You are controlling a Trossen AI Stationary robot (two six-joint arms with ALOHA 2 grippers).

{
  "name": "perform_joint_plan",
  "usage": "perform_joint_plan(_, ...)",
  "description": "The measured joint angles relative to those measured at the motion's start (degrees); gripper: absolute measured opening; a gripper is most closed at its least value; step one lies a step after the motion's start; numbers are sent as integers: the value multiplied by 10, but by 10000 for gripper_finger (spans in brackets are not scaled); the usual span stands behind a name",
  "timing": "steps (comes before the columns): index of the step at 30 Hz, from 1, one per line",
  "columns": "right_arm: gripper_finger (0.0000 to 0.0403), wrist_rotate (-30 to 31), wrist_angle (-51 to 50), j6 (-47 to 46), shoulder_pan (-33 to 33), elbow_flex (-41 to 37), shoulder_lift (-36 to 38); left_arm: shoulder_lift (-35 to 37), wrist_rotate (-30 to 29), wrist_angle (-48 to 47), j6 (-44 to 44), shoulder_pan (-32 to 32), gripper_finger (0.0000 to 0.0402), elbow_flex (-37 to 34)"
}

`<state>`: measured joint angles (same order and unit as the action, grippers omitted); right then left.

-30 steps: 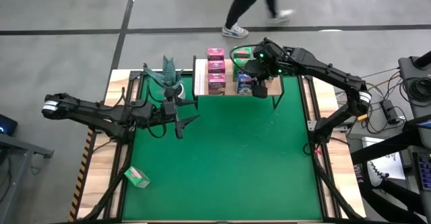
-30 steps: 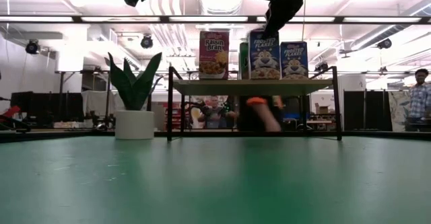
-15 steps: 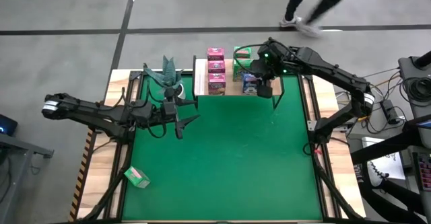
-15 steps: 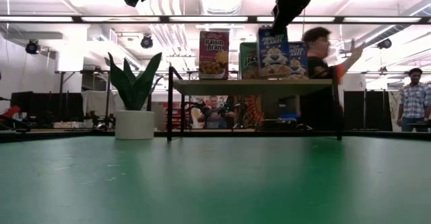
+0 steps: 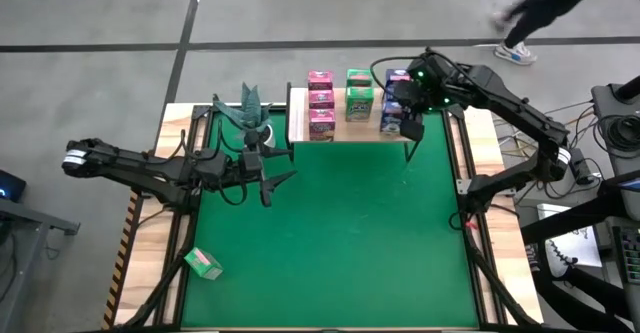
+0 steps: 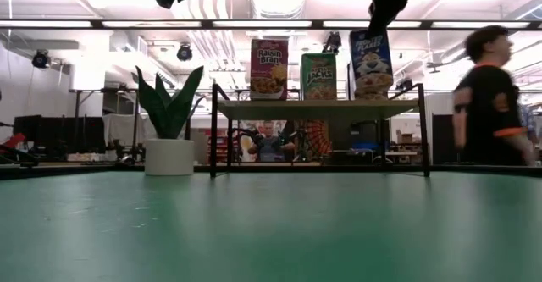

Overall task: Stack cereal on shelf
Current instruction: Put the blue cereal box aligned with the other blue cereal boxes on the shelf

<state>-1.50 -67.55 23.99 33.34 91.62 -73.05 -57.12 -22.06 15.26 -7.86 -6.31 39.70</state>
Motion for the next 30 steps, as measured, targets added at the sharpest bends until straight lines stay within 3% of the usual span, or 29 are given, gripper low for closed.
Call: perform_joint_plan(30, 185, 17, 23, 20, 4, -41, -1, 0, 0, 0, 0, 0, 229, 0)
